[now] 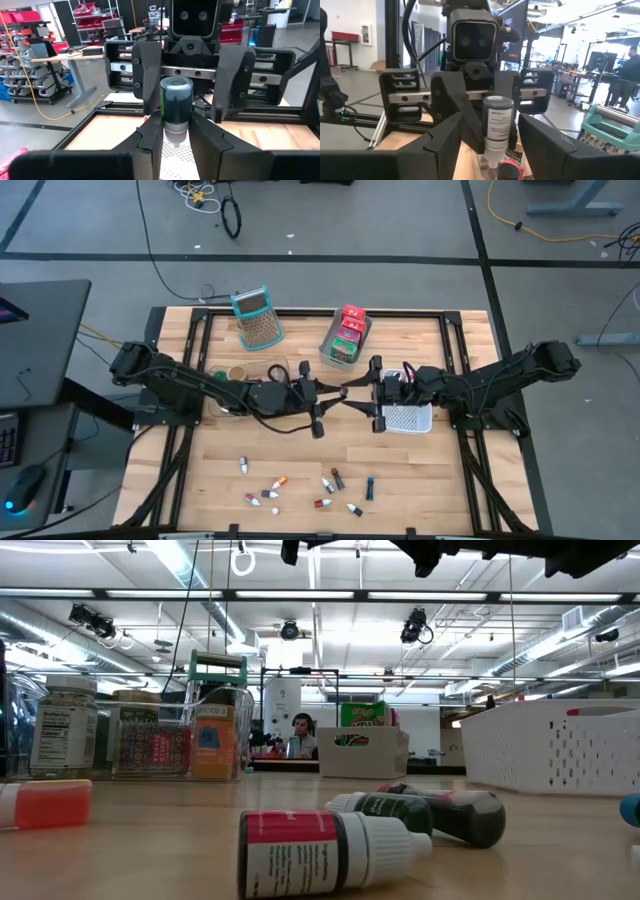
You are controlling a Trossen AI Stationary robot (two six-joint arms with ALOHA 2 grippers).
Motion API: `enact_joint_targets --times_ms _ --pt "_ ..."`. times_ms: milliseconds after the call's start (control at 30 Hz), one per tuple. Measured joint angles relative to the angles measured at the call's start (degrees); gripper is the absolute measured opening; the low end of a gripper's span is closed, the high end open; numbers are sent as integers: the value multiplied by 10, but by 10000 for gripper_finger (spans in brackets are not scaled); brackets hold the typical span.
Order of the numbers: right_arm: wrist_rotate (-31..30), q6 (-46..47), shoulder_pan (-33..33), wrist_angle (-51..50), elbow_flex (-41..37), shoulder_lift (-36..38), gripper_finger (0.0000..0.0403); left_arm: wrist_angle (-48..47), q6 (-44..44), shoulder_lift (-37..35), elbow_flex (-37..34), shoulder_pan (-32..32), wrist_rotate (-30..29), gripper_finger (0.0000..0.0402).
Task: Pick & Place Kitchen Items
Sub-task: Put the green food coloring bottle into the white bin
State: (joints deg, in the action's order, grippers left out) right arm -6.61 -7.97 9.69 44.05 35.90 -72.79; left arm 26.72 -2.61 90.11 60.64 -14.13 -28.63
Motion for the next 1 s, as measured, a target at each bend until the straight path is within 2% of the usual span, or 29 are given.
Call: enact_joint_targets --times_ms 300,633,1000 --pt "0 5 0 6 0 0 153 -1 2 0 0 0 0 91" --pt "0 15 -3 32 0 0 131 -3 -1 0 0 0 -2 86" --pt "3 15 -10 18 0 0 107 -3 -2 0 0 0 -7 87"
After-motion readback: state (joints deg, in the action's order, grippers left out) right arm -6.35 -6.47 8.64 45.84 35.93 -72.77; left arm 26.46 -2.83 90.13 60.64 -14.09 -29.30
